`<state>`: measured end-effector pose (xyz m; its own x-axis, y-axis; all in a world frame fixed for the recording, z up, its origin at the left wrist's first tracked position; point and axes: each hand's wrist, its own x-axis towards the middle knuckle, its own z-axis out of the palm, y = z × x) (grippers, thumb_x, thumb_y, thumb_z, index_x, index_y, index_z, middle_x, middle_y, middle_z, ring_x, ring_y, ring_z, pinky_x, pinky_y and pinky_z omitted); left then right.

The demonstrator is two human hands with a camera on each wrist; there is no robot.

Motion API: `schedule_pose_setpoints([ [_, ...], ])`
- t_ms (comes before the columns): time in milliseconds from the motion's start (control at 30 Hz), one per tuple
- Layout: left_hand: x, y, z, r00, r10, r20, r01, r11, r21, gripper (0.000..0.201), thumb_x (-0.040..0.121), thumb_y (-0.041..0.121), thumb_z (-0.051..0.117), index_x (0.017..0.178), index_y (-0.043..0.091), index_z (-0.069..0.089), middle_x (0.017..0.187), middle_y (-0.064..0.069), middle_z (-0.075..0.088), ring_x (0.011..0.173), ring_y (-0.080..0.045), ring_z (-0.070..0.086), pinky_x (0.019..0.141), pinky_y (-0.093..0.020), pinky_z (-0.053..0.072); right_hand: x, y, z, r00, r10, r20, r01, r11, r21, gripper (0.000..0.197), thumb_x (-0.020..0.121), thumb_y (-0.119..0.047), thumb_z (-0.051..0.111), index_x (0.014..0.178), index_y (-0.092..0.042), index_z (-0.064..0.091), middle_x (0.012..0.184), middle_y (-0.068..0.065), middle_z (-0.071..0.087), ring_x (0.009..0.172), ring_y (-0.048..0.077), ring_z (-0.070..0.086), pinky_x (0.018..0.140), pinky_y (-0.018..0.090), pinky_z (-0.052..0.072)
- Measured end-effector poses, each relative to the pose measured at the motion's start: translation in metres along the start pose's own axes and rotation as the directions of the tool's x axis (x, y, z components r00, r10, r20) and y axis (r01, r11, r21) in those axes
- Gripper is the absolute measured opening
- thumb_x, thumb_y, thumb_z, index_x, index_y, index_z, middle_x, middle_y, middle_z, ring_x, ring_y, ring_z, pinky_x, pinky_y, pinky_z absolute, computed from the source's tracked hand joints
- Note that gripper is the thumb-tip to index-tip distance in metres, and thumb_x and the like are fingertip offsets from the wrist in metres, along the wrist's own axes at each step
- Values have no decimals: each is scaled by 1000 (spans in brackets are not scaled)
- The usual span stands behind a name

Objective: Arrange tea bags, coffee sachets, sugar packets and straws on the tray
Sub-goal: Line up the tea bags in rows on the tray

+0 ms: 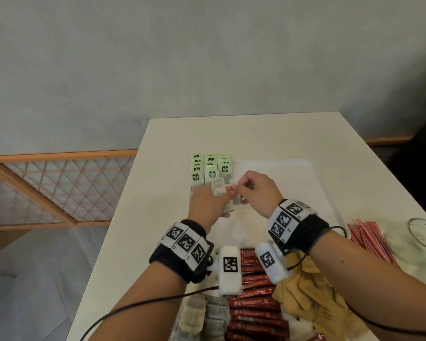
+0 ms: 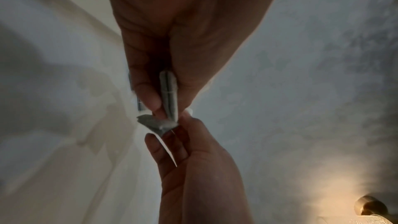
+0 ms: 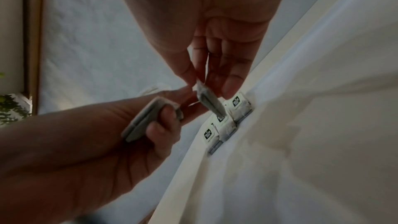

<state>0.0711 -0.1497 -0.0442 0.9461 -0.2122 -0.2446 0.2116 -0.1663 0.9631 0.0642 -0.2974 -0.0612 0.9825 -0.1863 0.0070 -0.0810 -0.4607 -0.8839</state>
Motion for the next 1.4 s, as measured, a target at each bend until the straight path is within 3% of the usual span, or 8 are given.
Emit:
schedule_pose_setpoints([
  [133, 1, 4, 1, 1000, -1, 11, 1, 999, -33, 4, 87, 14, 72, 90, 14, 70, 69, 1, 70, 54, -3, 64, 51, -20, 54, -6, -8, -3, 999, -35, 40, 36, 999, -22, 19, 95, -24, 56, 91, -13, 71, 88, 0, 71, 82, 20, 67, 78, 41, 57],
  [300, 11, -4, -5, 996, -69, -51, 66, 997, -46, 13, 88, 11, 68, 101, 12, 69, 72, -2, 68, 54, -10, 60, 50, -23, 51, -3, -1, -7, 996, -72, 55, 77, 992, -101, 16, 95, -25, 57, 97, -23, 73, 99, -6, 67, 82, 13, 61, 77, 31, 51],
  [400, 18, -9, -7, 995, -91, -30, 89, 995, -46, 16, 89, 10, 68, 105, 12, 68, 74, -3, 68, 52, -10, 58, 48, -22, 49, 6, 5, -5, 1000, 7, 17, -6, 999, -45, 11, 92, -27, 62, 102, -24, 66, 93, -8, 64, 74, 19, 63, 70, 33, 52],
  [600, 33, -19, -20, 976, -194, 94, 199, 979, -37, 13, 90, 10, 68, 102, 14, 67, 78, -2, 66, 57, -8, 62, 51, -22, 54, 27, 19, 8, 973, 169, 157, -161, 985, -62, 8, 90, -19, 67, 85, -14, 63, 74, 0, 63, 59, 11, 60, 54, 22, 50],
  [800, 53, -25, -39, 937, -328, 123, 347, 918, -193, 8, 91, 0, 59, 99, -1, 62, 109, -23, 65, 79, -25, 67, 60, -28, 60, 57, 29, 15, 954, 277, 116, -262, 956, -130, 5, 92, -15, 64, 90, -11, 64, 69, 3, 62, 55, 14, 56, 52, 23, 51],
  [933, 61, -28, -52, 938, -325, 121, 345, 913, -219, 20, 96, -5, 46, 111, -6, 59, 110, -23, 67, 84, -27, 70, 65, -30, 62, 74, 27, 16, 975, 221, 27, -215, 964, -154, 5, 92, -16, 65, 88, -12, 65, 69, 1, 61, 54, 15, 57, 53, 25, 54],
  [1233, 63, -38, -68, 964, -243, 103, 260, 943, -209, 17, 99, 2, 52, 105, -1, 67, 106, -18, 70, 94, -23, 70, 74, -27, 61, 90, 22, 31, 982, 186, -12, -186, 973, -137, 7, 91, -15, 64, 93, -8, 67, 73, 5, 65, 59, 22, 61, 66, 40, 60],
  [1400, 57, -35, -64, 980, -190, 53, 197, 954, -225, 13, 94, 4, 60, 104, -1, 68, 106, -17, 71, 91, -22, 72, 71, -23, 59, 81, 23, 26, 985, 142, -94, -150, 985, -82, 17, 88, -26, 69, 101, -18, 63, 95, -3, 65, 80, 18, 62, 76, 31, 51],
])
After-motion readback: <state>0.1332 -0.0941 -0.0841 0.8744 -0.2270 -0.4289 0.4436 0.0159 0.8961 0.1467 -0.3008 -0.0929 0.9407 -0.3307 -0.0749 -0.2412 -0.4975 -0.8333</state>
